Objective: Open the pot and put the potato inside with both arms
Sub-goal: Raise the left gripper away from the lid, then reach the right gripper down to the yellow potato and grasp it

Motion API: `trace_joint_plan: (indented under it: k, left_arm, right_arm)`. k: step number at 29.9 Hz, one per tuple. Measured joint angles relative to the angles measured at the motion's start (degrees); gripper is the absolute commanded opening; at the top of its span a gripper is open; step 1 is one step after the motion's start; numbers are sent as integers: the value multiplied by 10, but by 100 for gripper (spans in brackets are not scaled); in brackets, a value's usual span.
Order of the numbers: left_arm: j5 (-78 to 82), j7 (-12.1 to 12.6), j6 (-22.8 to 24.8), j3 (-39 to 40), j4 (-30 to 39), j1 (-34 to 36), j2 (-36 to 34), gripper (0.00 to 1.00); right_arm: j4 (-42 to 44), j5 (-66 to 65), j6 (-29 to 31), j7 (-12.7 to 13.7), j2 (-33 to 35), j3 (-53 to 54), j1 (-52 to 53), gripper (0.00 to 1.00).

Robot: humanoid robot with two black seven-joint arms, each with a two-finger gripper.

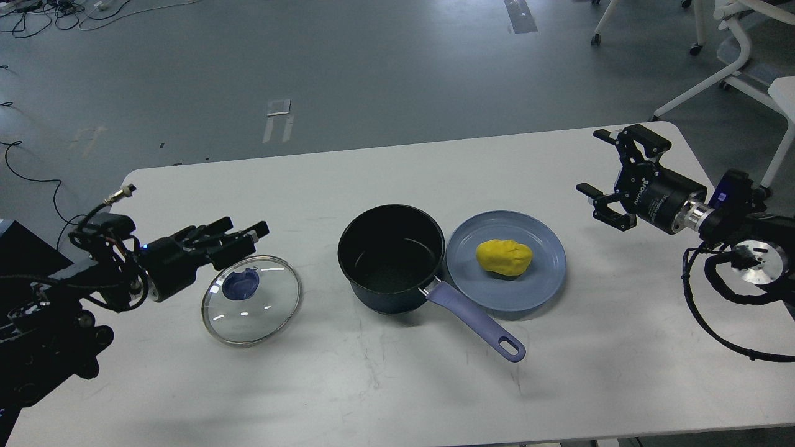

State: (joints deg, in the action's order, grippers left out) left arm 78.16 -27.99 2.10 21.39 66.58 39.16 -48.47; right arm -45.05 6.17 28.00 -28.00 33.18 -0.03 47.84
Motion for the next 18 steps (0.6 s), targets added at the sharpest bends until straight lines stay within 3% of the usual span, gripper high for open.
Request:
trace_joint_plan:
  k: [6,14,18]
  left_arm:
    - [-299,0,109,-1,-6,56,20,98]
    - [-487,0,130,12,-15,61,58,98]
    - [-518,0,148,23,-23,62,71,98]
  right_arm:
    - [-2,-138,0,0,16,-5,58,100]
    - [-44,-443,0,0,20,-15,177,100]
    - [-76,-580,0,0,1,-77,243,100]
